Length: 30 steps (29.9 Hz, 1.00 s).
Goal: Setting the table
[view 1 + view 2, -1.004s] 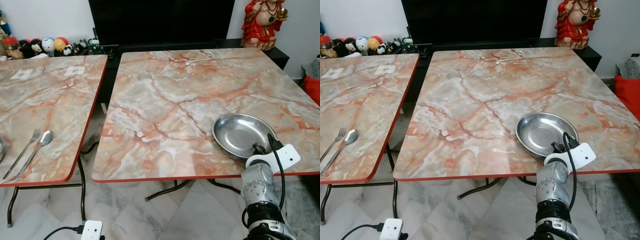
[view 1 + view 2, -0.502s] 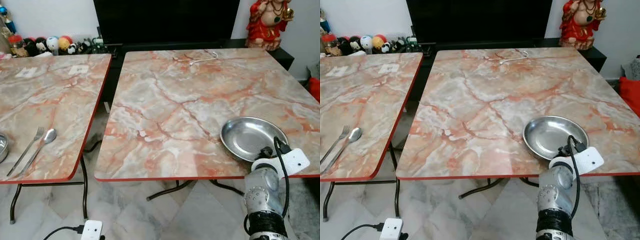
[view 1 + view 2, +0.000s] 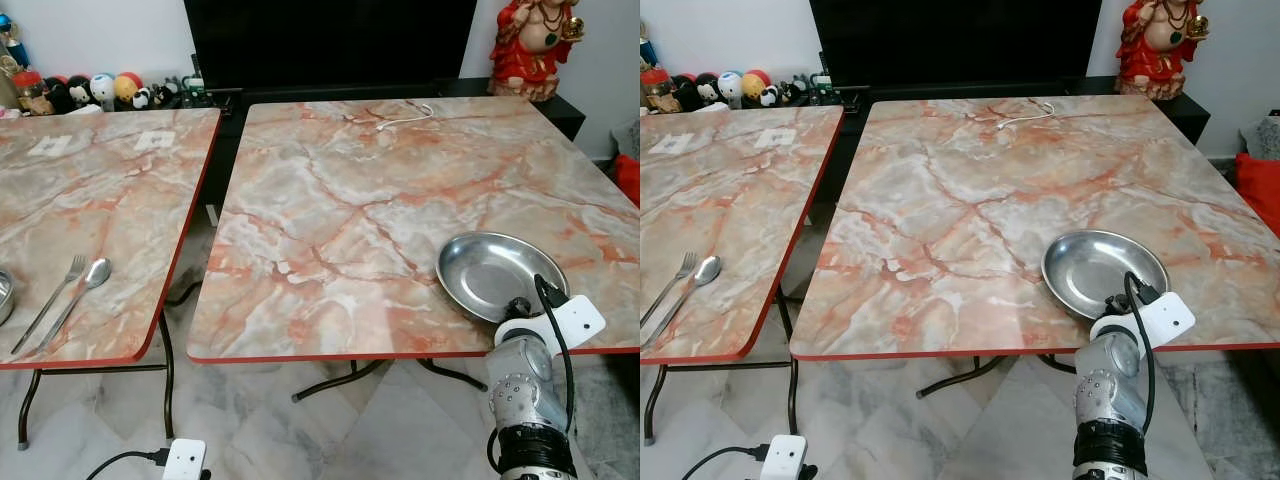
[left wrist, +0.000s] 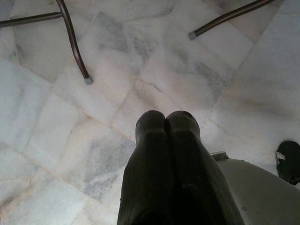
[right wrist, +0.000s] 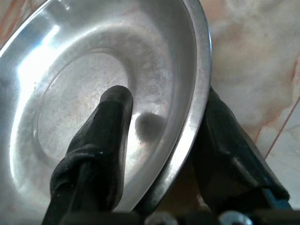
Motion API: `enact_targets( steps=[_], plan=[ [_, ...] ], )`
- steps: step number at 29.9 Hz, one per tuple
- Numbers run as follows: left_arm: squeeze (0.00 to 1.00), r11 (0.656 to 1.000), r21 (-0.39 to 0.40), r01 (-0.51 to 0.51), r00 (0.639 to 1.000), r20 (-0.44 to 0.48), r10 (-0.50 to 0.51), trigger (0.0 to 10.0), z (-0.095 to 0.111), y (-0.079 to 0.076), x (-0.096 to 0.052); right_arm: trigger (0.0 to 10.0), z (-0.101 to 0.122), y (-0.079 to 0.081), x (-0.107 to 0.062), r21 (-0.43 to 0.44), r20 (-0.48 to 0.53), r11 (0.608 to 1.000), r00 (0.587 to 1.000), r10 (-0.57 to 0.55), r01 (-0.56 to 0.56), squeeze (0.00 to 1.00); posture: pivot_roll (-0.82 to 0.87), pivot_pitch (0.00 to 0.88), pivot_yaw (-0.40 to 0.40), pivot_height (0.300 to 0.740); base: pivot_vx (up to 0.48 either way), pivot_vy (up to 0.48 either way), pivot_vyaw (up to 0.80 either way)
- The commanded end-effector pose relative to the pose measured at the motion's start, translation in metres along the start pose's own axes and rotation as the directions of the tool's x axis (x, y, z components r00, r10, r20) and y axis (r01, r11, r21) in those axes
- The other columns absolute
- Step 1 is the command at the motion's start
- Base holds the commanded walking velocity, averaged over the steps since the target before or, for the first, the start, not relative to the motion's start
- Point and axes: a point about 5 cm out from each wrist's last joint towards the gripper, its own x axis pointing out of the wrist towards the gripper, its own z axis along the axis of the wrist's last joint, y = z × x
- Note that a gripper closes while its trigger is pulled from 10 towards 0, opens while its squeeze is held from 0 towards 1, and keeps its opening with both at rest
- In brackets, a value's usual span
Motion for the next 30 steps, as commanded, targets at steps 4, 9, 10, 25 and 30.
enact_targets(
  steps=[4, 9, 10, 25, 30],
  plan=[
    [0.0, 1.0, 0.007, 0.0, 0.999, -0.045, 0.0, 10.0, -0.01, 0.002, -0.003, 10.0, 0.001, 0.0, -0.003, -0.025, 0.003, 1.0, 1.0, 0.005, -0.005, 0.85, -0.01, 0.007, 0.005, 0.74, 0.0, 0.0, 0.0],
    [0.0, 1.0, 0.007, 0.001, 0.999, -0.049, 0.0, 10.0, -0.01, 0.001, -0.003, 10.0, 0.003, -0.003, -0.004, -0.021, 0.018, 0.999, 1.0, -0.026, 0.026, 1.0, -0.01, 0.007, 0.005, 0.74, 0.0, 0.0, 0.0],
    [0.0, 1.0, 0.007, 0.001, 0.999, -0.05, -0.001, 10.0, -0.01, 0.001, -0.003, 10.0, 0.002, -0.003, -0.005, -0.021, 0.017, 0.999, 0.999, -0.027, 0.028, 1.0, -0.01, 0.007, 0.005, 0.74, 0.0, 0.0, 0.0],
    [0.0, 1.0, 0.005, -0.002, 0.998, -0.055, 0.002, 10.0, -0.011, 0.002, -0.003, 10.0, 0.0, 0.002, -0.008, -0.17, -0.007, 0.985, 1.0, 0.019, -0.02, 0.0, -0.01, 0.006, 0.001, 0.74, 0.0, 0.0, 0.0],
    [0.0, 1.0, 0.005, 0.002, 0.998, -0.056, -0.002, 10.0, -0.011, 0.001, -0.003, 10.0, 0.009, 0.001, -0.01, -0.378, 0.076, 0.926, 0.996, 0.038, -0.007, 0.0, -0.02, 0.007, 0.002, 0.74, 0.0, 0.0, 0.0]
  ],
)
